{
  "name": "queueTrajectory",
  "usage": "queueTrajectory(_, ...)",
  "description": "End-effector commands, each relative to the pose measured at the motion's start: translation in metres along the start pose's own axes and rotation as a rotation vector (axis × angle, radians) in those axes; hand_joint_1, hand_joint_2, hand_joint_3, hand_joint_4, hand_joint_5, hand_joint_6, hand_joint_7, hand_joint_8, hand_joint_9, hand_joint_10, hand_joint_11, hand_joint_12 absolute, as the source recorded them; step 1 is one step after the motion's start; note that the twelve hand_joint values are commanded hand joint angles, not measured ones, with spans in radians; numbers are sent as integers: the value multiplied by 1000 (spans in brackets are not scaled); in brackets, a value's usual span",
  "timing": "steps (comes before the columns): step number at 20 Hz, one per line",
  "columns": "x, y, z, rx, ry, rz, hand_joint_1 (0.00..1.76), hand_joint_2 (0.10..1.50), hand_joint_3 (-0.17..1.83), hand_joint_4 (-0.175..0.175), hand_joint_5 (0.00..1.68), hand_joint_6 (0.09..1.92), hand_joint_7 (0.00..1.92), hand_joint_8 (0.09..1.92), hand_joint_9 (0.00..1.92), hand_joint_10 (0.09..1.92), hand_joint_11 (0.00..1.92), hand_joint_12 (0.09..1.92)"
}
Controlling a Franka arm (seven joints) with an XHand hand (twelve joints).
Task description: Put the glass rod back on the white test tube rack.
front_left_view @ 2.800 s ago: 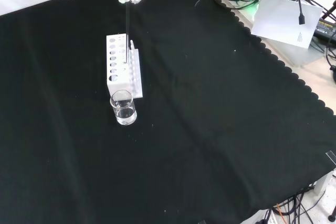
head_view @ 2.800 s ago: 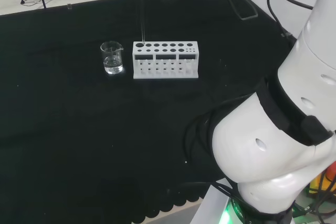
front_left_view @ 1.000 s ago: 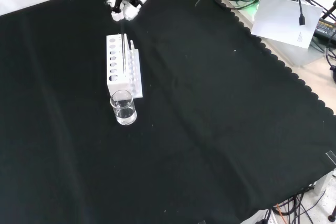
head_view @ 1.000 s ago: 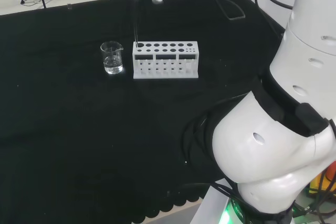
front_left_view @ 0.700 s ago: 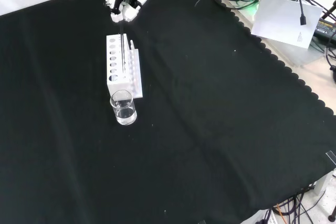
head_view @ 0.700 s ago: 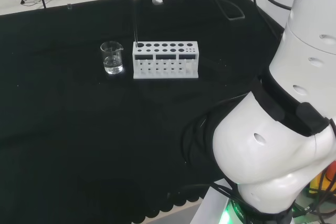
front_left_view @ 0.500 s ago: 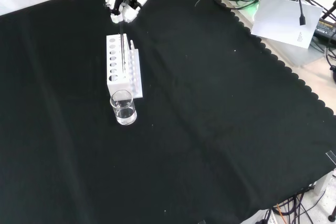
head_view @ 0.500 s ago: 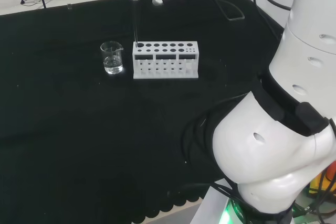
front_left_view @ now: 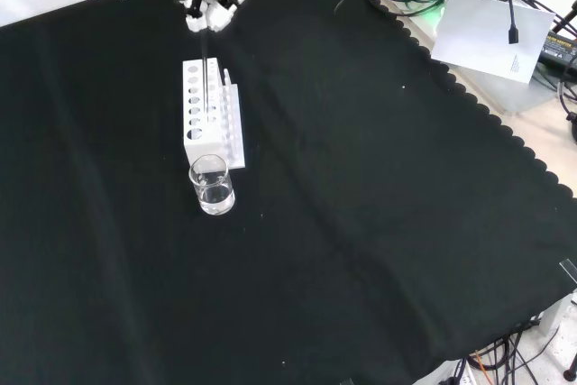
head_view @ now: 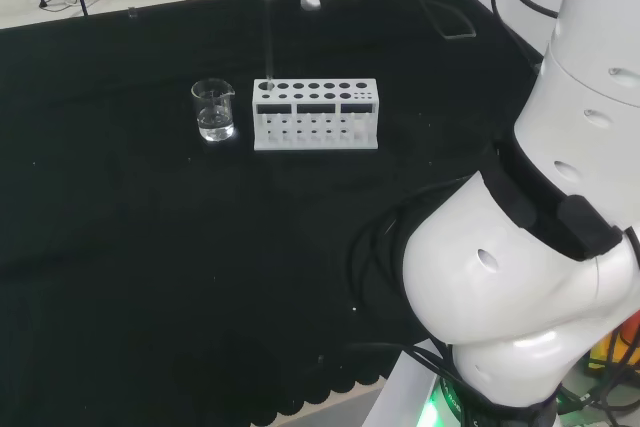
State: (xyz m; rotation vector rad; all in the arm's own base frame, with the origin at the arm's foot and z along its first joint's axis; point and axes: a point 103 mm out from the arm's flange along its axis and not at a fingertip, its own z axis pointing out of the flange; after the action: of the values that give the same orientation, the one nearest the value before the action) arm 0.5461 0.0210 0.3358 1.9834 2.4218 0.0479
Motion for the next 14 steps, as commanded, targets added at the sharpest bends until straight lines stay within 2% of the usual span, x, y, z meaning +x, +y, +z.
queueTrajectory(1,5,-4,-5,-9,1,-3,1302,1057,2,-175,1128,458,1130,1081,1612,883,1591,865)
queueTrajectory(14,15,-1,-3,-8,-4,-13,1302,1057,1,-175,1129,457,1130,1080,1614,883,1592,865)
